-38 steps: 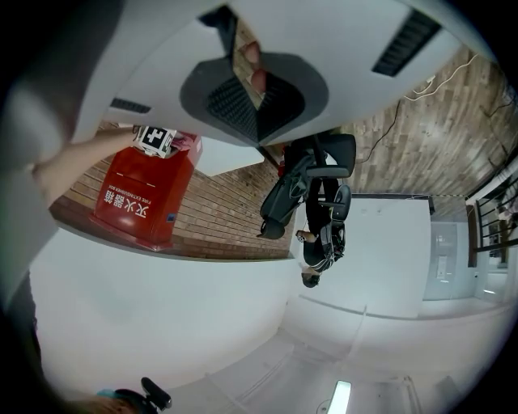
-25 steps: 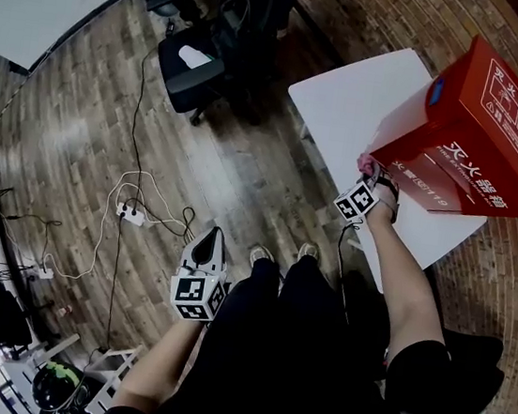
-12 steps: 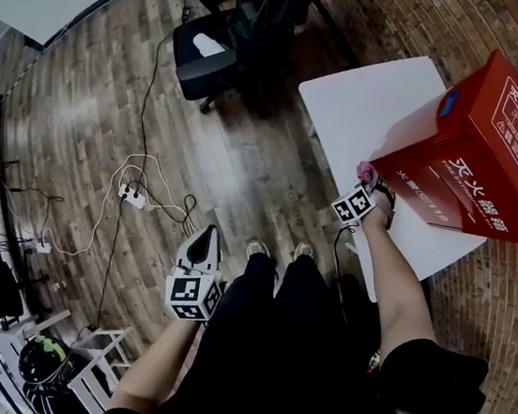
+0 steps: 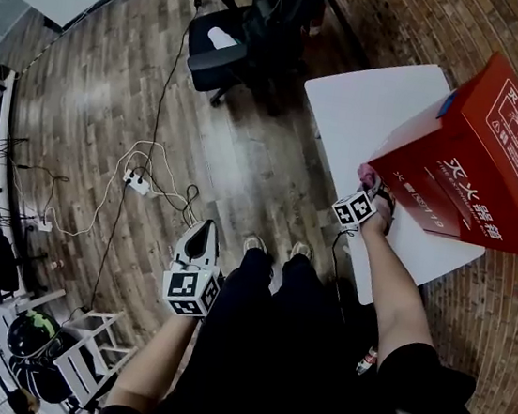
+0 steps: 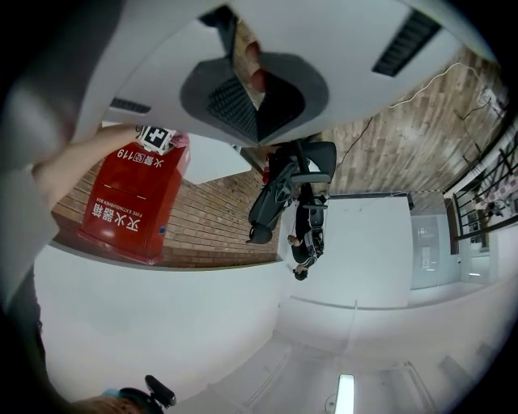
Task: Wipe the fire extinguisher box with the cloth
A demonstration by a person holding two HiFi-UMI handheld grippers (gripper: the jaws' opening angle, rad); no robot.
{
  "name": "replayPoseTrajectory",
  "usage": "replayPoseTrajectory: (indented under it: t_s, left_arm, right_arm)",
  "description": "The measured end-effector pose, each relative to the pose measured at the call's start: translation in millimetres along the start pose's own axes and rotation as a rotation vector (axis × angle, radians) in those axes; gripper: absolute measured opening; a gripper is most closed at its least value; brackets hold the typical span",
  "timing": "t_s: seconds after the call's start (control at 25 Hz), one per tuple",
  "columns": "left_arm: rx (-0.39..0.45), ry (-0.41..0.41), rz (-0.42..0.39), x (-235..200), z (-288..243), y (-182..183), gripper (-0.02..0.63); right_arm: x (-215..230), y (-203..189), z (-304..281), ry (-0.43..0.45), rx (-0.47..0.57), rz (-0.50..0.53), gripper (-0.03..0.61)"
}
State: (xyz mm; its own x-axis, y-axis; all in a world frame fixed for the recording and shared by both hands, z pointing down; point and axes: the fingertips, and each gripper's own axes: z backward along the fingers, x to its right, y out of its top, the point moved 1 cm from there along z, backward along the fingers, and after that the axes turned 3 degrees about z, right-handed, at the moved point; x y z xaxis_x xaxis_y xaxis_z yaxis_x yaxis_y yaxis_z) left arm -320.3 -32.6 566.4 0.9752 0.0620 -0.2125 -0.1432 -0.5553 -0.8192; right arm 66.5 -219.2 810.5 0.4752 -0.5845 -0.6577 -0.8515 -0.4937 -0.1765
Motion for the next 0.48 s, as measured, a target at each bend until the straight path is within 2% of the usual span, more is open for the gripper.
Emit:
replayPoseTrajectory:
  t_s: [0.48]
  left_arm:
    - [0.026,0.015,-0.008,25.6,10.8,-4.0,0.028]
  right_arm:
    - [0.0,-20.8,2.8,0.007,0.03,0.009,0.114]
